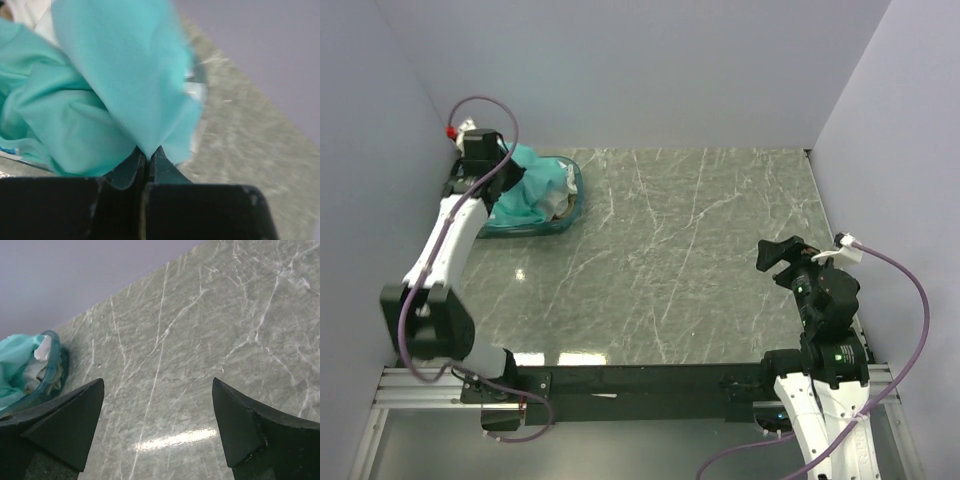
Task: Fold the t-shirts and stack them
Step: Grab the tshirt from the pile, then move the tshirt to the center of the board
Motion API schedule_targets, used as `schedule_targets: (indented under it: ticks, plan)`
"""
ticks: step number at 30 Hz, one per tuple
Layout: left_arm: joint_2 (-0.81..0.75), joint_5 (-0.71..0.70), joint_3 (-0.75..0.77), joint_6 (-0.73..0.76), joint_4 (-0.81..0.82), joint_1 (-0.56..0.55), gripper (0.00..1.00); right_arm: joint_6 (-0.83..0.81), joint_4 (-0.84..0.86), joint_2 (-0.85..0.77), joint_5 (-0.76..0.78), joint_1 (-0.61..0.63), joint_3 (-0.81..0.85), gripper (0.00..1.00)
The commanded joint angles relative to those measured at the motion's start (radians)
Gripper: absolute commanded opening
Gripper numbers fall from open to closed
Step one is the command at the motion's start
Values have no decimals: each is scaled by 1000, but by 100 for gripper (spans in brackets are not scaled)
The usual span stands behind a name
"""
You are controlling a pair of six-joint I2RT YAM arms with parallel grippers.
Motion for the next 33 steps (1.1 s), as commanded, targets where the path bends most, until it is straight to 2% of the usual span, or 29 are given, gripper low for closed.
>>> schedule_targets:
  ticks: [1, 6, 9, 13, 18, 21, 24, 25, 26, 27, 28, 29, 31, 33]
  plan:
    - [-223, 107, 11, 25, 136, -12, 1, -9, 22, -22, 6, -4, -13, 95]
    - [-438, 158, 3, 42, 262, -92, 1, 29, -4, -11, -6, -4, -16, 97]
    - [-476, 243, 52, 53, 305, -155, 1, 29, -6, 1, -16, -6, -13, 97]
    - [-432, 378, 188, 91, 319, -288, 1, 28, 3, -5, -5, -4, -12, 97]
    - [-340, 561, 233, 90, 366, -447, 6, 29, 5, -42, 18, -4, -27, 98]
    - [-291, 574, 221, 99, 357, -526, 12, 26, -10, -64, 44, -4, -25, 98]
    - [-219, 493, 180, 104, 325, -557, 15, 19, -26, -67, 60, -4, -15, 98]
    - [-197, 462, 157, 99, 311, -558, 19, 19, -32, -59, 60, -4, -12, 98]
    - [-174, 407, 146, 101, 292, -557, 29, 20, -35, -54, 61, -4, -12, 98]
    - [-126, 384, 134, 107, 279, -558, 48, 19, -38, -42, 60, -4, -9, 98]
    - [-98, 364, 129, 107, 256, -558, 94, 20, -47, -34, 55, -4, -9, 98]
    - [-67, 342, 137, 116, 186, -558, 99, 19, -53, -25, 50, -6, -7, 98]
    - [-7, 284, 143, 113, 114, -558, 99, 15, -66, -5, 24, -4, -5, 98]
    - [-21, 236, 94, 99, 101, -558, 100, 15, -66, 10, 8, -6, -15, 98]
